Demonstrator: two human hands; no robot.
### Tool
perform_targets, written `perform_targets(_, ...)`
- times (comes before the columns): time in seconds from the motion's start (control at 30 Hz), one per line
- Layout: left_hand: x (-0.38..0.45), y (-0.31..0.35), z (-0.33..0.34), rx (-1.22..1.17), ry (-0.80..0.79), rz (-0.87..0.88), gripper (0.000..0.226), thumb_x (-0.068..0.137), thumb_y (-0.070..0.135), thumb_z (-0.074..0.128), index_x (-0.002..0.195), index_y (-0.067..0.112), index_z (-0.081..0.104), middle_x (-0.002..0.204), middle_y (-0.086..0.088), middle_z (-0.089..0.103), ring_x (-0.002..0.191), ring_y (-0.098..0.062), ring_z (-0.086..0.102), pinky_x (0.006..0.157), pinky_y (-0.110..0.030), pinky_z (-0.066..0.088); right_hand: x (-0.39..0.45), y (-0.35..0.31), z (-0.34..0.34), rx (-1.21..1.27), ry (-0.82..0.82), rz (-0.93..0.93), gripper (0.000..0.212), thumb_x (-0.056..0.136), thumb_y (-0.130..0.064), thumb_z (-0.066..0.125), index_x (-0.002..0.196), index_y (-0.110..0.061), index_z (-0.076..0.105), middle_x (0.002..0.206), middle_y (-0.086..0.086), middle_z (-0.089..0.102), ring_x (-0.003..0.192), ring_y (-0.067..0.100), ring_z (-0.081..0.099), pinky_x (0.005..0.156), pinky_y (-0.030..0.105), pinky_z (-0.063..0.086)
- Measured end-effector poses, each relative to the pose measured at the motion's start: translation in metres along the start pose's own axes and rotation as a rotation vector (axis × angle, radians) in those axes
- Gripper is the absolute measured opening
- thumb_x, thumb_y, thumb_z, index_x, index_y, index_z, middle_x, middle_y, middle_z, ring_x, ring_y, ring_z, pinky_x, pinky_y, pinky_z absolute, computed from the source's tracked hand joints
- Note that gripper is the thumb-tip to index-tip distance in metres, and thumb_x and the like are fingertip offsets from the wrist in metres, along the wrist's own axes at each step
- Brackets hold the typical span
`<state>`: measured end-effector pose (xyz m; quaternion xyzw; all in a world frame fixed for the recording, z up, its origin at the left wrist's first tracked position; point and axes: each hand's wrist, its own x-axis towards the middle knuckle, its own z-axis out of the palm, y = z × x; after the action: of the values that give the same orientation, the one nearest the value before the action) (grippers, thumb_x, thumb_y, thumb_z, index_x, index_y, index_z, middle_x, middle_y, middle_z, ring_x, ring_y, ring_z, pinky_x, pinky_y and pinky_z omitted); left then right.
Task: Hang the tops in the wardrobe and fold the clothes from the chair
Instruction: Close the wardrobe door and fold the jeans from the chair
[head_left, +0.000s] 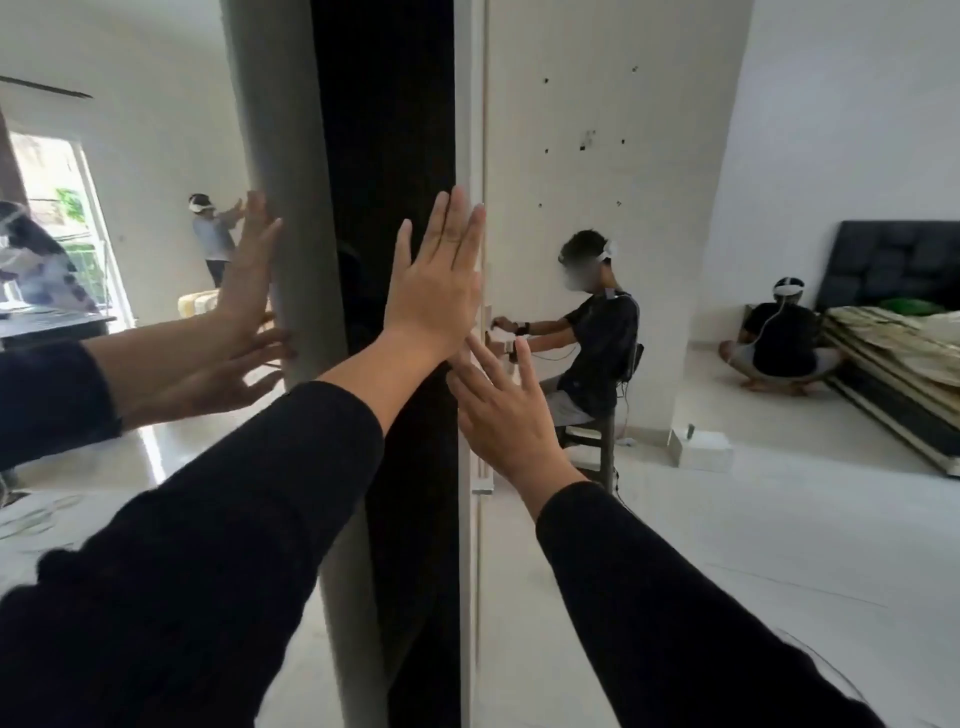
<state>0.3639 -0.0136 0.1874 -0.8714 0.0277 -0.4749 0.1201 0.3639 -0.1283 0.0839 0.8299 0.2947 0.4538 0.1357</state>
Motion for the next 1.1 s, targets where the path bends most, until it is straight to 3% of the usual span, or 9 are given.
perform_targets(0.1,0.011,0.019,0.005,-0.041,0.035,0.099,0.061,0.097,0.037,0.015,0.151,0.015,-0.003,0.159,-0.01,-0.001,0.147,-0.024,0.0,0.117,-0.047,0.002,-0.014,0.021,0.006,-0.041,0.091,0.059,0.036,0.087,-0.035,0.055,0.118,-0.02,0.063,0.141,0.002,0.049,0.14,0.025,0.033,0.111,0.057,0.019)
perform_targets(0.23,0.038,0.056,0.008,-0.012,0.057,0.283,0.062,0.099,0.043,0.022,0.151,0.016,0.003,0.16,-0.002,-0.003,0.147,-0.023,-0.002,0.114,-0.052,-0.003,-0.033,0.061,0.027,-0.098,0.124,0.139,0.031,0.085,-0.029,0.053,0.11,-0.017,0.065,0.131,0.004,0.057,0.136,0.028,0.039,0.112,0.055,0.02)
perform_targets(0.37,0.076,0.107,0.014,0.051,0.06,0.453,0.057,0.097,0.045,0.032,0.144,0.014,0.033,0.16,-0.002,0.007,0.147,-0.024,-0.001,0.111,-0.058,-0.006,-0.059,0.113,0.052,-0.157,0.064,0.19,0.044,0.089,-0.032,0.033,0.119,-0.02,0.062,0.137,0.001,0.052,0.138,0.028,0.036,0.11,0.057,0.024)
perform_targets(0.47,0.106,0.144,0.03,0.037,0.064,0.5,0.055,0.096,0.046,0.034,0.138,0.012,0.042,0.158,-0.002,0.017,0.147,-0.023,0.0,0.11,-0.058,-0.01,-0.073,0.154,0.072,-0.19,0.04,0.219,0.051,0.09,-0.036,0.028,0.13,-0.024,0.056,0.145,-0.003,0.046,0.139,0.028,0.034,0.112,0.058,0.016)
perform_targets(0.6,0.141,0.192,0.055,0.046,0.049,0.524,0.055,0.096,0.047,0.032,0.139,0.013,0.039,0.157,-0.001,0.019,0.148,-0.02,-0.001,0.11,-0.058,-0.011,-0.084,0.204,0.103,-0.271,0.014,0.23,0.05,0.088,-0.041,0.042,0.135,-0.024,0.051,0.149,-0.002,0.04,0.14,0.026,0.032,0.109,0.058,0.012)
perform_targets(0.73,0.172,0.23,0.087,0.061,0.021,0.505,0.056,0.097,0.047,0.029,0.142,0.015,0.033,0.158,-0.001,0.014,0.147,-0.019,-0.005,0.111,-0.059,-0.01,-0.087,0.248,0.138,-0.301,-0.021,0.228,0.066,0.078,-0.044,0.067,0.138,-0.022,0.048,0.151,0.001,0.037,0.141,0.022,0.031,0.108,0.059,0.014)
perform_targets(0.87,0.203,0.261,0.117,0.167,-0.039,0.523,0.057,0.098,0.049,0.023,0.146,0.017,0.025,0.159,-0.003,0.007,0.147,-0.023,-0.008,0.11,-0.061,-0.008,-0.081,0.28,0.175,-0.304,-0.074,0.272,0.079,0.072,-0.042,0.074,0.142,-0.02,0.042,0.153,0.003,0.033,0.143,0.021,0.028,0.11,0.057,0.012)
perform_targets(1.0,0.233,0.28,0.15,0.239,-0.054,0.54,0.059,0.098,0.051,0.021,0.147,0.018,0.024,0.159,-0.004,0.006,0.147,-0.024,-0.009,0.11,-0.062,-0.007,-0.07,0.304,0.21,-0.321,-0.104,0.285,0.082,0.073,-0.036,0.074,0.144,-0.019,0.037,0.154,0.002,0.03,0.143,0.021,0.026,0.112,0.058,0.002)
perform_targets(1.1,0.248,0.288,0.176,0.236,-0.025,0.559,0.059,0.098,0.051,0.02,0.147,0.019,0.025,0.159,-0.004,0.007,0.147,-0.024,-0.008,0.11,-0.062,-0.006,-0.063,0.319,0.231,-0.329,-0.131,0.304,0.084,0.073,-0.038,0.073,0.146,-0.02,0.034,0.155,0.002,0.027,0.144,0.02,0.023,0.111,0.058,0.003)
